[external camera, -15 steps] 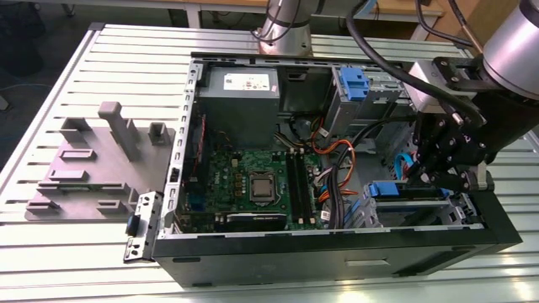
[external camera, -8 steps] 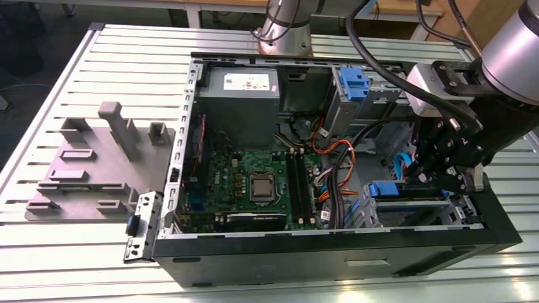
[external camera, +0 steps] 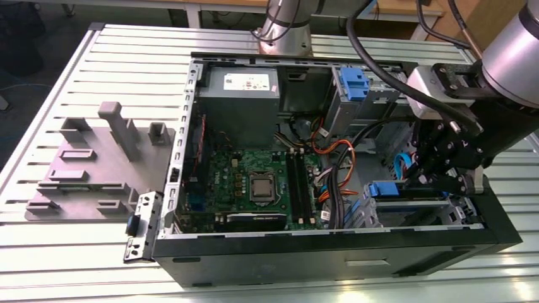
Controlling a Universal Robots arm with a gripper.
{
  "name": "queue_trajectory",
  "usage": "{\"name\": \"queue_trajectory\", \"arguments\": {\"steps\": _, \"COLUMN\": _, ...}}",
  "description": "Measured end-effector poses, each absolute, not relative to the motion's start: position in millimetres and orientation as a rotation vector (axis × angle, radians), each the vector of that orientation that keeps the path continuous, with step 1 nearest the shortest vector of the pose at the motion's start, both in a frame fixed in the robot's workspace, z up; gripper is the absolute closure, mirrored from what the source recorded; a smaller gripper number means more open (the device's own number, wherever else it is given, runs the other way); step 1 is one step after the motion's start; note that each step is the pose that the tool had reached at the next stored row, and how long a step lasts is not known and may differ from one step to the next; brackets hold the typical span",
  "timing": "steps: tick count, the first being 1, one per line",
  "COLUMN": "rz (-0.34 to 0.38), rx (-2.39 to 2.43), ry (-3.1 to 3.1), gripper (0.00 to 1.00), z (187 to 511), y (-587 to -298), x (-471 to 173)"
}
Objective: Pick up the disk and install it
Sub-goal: 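Insert the first disk wire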
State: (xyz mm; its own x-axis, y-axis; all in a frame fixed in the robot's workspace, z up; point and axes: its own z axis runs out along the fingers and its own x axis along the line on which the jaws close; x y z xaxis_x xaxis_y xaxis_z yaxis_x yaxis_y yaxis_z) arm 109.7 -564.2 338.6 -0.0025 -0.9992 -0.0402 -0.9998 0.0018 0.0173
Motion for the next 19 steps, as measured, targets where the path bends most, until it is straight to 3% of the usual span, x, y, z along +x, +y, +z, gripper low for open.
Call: {"name": "queue_trajectory", "arguments": {"steps": 19, "rz": 0.064, "rx": -2.207, "ry": 2.212, "gripper": 0.84, "z": 336.4, "y": -564.2, "x": 111.9}}
